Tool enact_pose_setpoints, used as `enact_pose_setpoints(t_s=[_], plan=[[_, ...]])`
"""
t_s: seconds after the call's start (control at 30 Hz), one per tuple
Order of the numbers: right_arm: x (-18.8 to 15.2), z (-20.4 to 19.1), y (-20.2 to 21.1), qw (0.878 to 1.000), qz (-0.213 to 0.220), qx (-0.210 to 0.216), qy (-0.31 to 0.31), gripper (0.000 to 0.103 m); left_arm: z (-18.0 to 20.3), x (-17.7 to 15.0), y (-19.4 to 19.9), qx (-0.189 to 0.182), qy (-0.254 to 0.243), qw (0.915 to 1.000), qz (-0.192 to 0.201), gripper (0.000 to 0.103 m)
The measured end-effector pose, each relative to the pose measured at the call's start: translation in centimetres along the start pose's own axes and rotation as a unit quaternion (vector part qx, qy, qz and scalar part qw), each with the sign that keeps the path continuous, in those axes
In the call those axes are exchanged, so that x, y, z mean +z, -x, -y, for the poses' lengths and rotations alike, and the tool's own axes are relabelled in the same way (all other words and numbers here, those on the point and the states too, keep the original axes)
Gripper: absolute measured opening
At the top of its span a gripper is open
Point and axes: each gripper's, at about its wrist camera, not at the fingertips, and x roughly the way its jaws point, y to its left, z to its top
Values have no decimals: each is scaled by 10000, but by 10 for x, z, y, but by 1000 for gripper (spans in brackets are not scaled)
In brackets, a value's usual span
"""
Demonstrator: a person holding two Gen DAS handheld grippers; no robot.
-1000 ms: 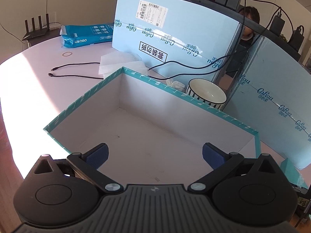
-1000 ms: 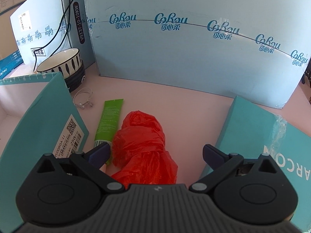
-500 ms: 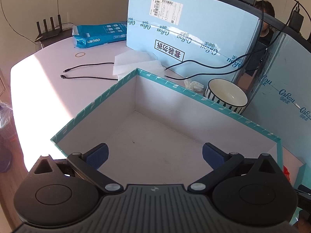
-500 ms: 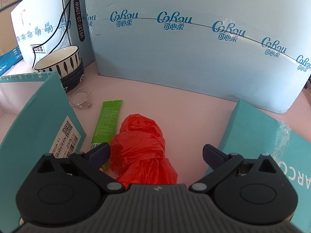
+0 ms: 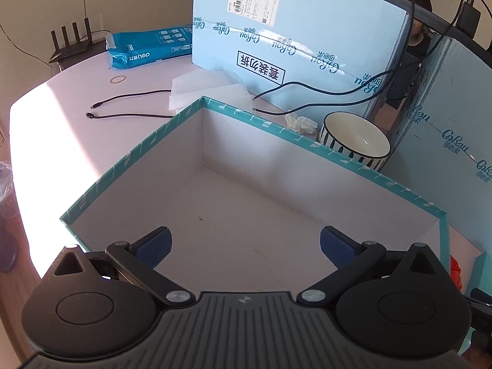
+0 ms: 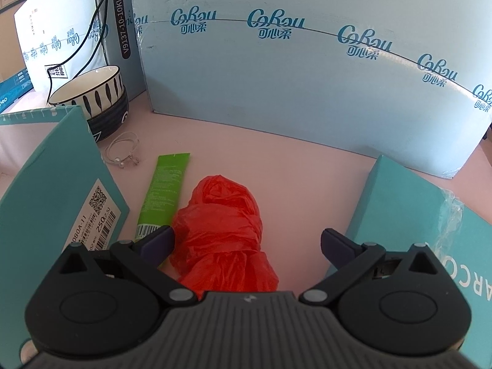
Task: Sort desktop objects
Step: 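Close the right gripper on the red plastic bag, then lift the red plastic bag with the right gripper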
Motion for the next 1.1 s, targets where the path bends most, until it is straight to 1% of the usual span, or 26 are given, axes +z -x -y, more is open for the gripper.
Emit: enact_pose_setpoints(t_s=[0.3, 0.33, 0.47, 0.53, 0.63, 0.77, 1.1], plan=[[-1, 2, -2, 10000, -44, 27, -50, 102, 2, 1, -3, -41, -36, 10000, -61, 103], [-1, 3, -3, 9999, -44, 60, -69, 99, 2, 1, -4, -45, -33, 10000, -65, 103], [-3, 5, -4, 9994, -147, 239, -182, 75, 1, 1, -4, -57, -13, 10000, -65, 103], [-3, 5, -3, 9992, -149, 287, -215, 68, 0, 2, -4, -65, -1, 10000, -65, 103], [-3, 4, -1, 9994, -112, 248, -215, 63, -1, 2, -4, -76, 12, 9999, -69, 103], [-3, 4, 1, 9993, -83, 249, -248, 61, -1, 2, -3, -89, 23, 9999, -74, 103], [-5, 10, 11, 9988, -2, 192, -456, 61, 0, 4, -3, -203, 7, 9998, -79, 103]])
